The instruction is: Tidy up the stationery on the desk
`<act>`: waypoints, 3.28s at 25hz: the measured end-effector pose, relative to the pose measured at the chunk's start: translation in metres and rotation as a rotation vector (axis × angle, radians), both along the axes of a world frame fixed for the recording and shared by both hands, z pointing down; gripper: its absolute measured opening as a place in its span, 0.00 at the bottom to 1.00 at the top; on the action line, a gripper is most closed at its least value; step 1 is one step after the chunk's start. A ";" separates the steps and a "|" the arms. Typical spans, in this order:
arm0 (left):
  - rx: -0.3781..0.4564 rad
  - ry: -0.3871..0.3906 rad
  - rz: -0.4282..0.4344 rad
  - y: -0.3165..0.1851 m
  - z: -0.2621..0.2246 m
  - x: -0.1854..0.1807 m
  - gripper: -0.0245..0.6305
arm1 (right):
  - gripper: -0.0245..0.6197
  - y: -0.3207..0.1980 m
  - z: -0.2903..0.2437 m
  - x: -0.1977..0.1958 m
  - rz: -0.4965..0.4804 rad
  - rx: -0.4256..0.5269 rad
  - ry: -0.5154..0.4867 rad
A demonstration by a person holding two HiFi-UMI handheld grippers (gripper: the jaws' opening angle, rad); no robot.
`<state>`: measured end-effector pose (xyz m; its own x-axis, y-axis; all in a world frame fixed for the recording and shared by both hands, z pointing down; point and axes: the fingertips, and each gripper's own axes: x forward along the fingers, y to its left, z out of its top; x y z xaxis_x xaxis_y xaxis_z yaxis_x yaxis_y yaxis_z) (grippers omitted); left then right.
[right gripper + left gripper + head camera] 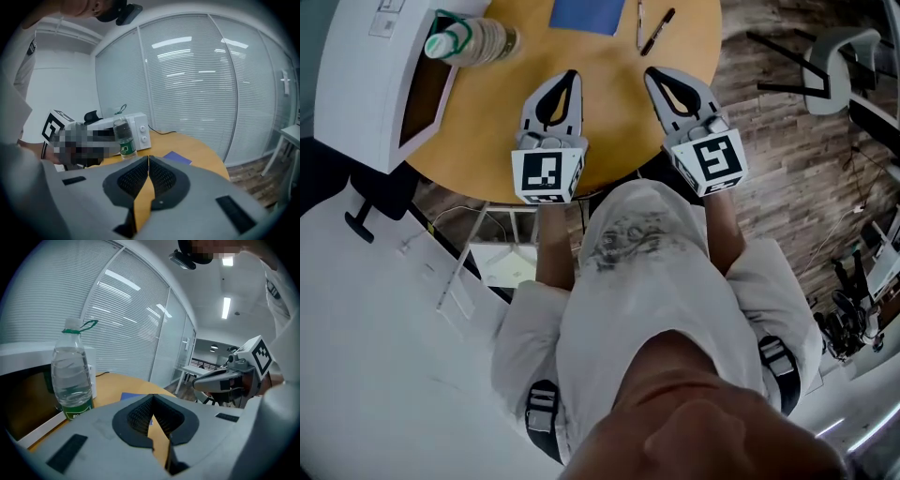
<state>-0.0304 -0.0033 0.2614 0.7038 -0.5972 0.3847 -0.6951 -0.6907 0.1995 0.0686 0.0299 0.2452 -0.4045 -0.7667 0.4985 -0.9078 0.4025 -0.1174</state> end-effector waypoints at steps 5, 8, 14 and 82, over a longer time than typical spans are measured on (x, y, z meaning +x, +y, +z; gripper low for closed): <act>-0.026 -0.020 0.026 -0.020 0.030 0.004 0.05 | 0.14 -0.020 0.025 0.003 0.033 -0.015 0.025; -0.036 -0.037 0.046 -0.032 0.048 0.009 0.05 | 0.14 -0.031 0.042 0.003 0.045 -0.030 0.037; -0.050 -0.069 0.072 -0.054 0.079 0.017 0.05 | 0.14 -0.047 0.071 0.002 0.063 -0.074 0.043; -0.309 -0.348 -0.093 -0.028 0.213 -0.011 0.05 | 0.14 -0.033 0.225 -0.018 -0.107 -0.318 0.296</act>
<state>-0.0414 -0.0312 0.4739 0.4506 -0.4722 0.7577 -0.8133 -0.5671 0.1302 0.0506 -0.0032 0.4699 -0.2774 -0.5183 0.8089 -0.8762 0.4819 0.0083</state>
